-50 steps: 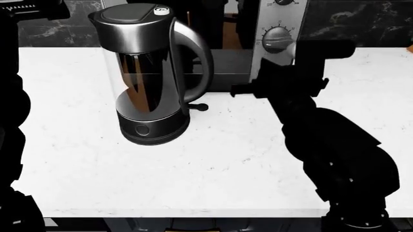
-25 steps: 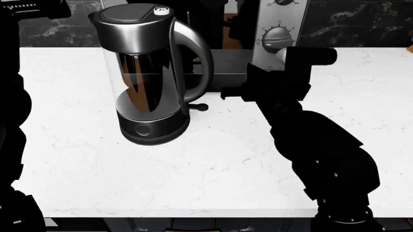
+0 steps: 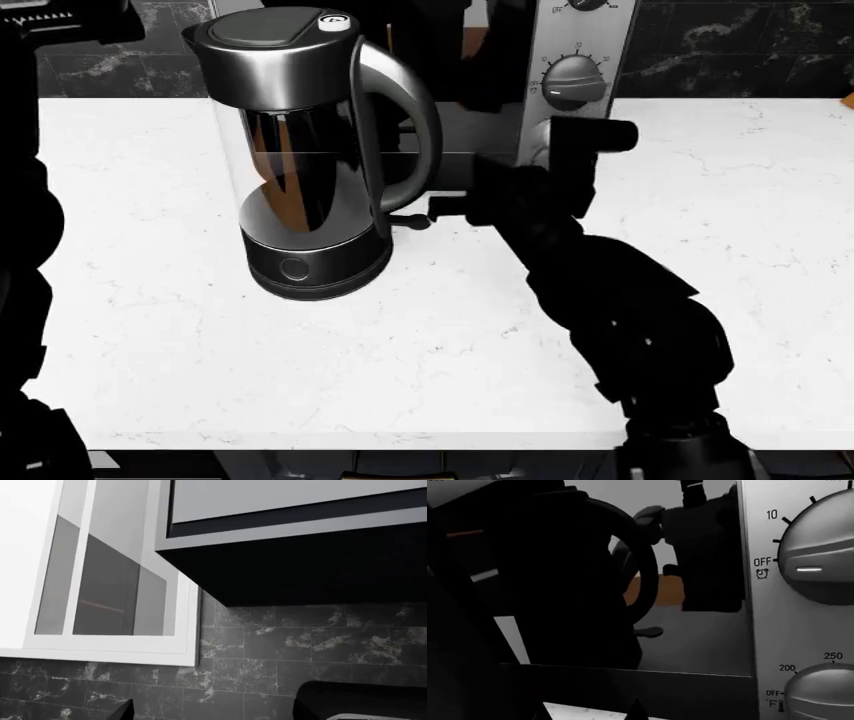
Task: Press down the lever to turn on the electric kettle.
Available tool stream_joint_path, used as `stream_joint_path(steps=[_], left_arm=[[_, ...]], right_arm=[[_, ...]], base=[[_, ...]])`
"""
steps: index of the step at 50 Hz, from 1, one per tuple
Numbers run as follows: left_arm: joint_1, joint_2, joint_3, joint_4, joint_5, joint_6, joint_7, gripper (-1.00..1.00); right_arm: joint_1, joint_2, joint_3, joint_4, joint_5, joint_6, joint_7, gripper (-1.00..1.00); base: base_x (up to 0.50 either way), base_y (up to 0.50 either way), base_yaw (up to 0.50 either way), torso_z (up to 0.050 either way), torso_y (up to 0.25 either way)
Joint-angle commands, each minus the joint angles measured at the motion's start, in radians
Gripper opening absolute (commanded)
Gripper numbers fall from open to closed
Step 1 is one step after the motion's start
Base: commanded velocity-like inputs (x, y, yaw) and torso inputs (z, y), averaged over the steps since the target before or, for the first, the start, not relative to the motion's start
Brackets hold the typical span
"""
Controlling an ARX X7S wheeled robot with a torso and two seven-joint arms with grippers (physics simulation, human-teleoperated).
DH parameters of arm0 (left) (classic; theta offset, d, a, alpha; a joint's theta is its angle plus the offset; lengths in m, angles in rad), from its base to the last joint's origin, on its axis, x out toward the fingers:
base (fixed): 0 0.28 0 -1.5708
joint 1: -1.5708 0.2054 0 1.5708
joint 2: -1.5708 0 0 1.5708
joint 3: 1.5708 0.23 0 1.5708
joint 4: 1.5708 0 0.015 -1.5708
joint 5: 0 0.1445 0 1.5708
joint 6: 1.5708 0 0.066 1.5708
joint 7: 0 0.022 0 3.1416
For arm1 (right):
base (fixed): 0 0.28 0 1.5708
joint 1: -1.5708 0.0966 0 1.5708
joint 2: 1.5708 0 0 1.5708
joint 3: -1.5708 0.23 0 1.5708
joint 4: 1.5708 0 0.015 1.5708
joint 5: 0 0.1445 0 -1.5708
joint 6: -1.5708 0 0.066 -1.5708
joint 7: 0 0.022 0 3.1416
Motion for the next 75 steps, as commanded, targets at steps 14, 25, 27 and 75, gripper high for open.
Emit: stream_joint_path(steps=[14,25,27,75], left_arm=[[0.007,-0.003,0.001,0.002,-0.005,0.001,-0.006,1.00],[0.002,-0.004,0.005,0.001,-0.006,0.000,-0.008,1.00],[0.001,-0.005,0.005,0.002,-0.007,-0.002,-0.009,1.00],[0.010,-0.012,0.007,0.000,-0.015,0.005,-0.016,1.00]], right_arm=[[0.027,-0.030,-0.052,0.127,0.018,-0.045,-0.069,-1.00],[0.035,-0.031,-0.072,0.147,0.036,-0.041,-0.086,-1.00],[0.035,-0.031,-0.075,0.148,0.040,-0.039,-0.088,-1.00],[0.048,-0.035,-0.148,0.255,0.082,-0.040,-0.123,-1.00]], base=[[0.00,0.00,0.00,0.000,0.000],[0.00,0.00,0.00,0.000,0.000],[0.00,0.00,0.00,0.000,0.000],[0.00,0.00,0.00,0.000,0.000]])
